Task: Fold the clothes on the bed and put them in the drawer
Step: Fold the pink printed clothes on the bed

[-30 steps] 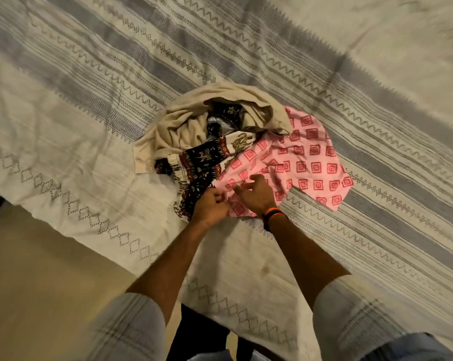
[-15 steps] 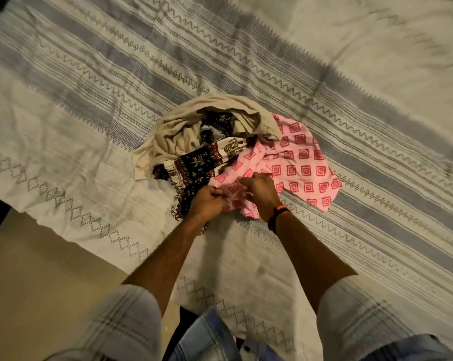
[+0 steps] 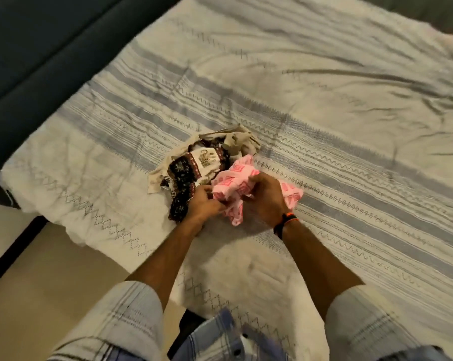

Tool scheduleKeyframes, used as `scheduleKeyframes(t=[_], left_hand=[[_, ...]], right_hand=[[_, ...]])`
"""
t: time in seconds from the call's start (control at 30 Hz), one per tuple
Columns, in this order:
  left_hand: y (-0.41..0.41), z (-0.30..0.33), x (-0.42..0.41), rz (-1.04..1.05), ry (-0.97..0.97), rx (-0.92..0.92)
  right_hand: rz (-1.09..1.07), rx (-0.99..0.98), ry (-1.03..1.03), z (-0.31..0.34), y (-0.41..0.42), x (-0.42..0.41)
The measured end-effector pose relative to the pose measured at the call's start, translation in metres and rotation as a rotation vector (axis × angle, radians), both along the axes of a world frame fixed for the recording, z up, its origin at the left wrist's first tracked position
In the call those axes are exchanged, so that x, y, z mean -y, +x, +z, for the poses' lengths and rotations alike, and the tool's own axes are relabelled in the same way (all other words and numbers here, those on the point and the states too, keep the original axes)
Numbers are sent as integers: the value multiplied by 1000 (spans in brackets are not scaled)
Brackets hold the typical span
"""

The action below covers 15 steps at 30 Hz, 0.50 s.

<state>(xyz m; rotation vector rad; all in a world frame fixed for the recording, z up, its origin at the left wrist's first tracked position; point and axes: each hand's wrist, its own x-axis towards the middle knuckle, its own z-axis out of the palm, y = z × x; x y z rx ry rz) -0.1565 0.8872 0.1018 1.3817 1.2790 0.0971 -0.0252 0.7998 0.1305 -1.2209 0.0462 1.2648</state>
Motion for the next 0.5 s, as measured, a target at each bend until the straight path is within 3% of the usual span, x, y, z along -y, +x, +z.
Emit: scheduleKeyframes(t=[0.27, 0.37, 0.5], left_hand=[[-18, 55, 52, -134, 172, 94], [-24, 73, 73, -180, 336, 74], [-30, 97, 101, -177, 347, 110]], right_hand=[[8, 202, 145, 61, -8, 59], [14, 254, 160, 87, -17, 83], [22, 302, 227, 114, -22, 110]])
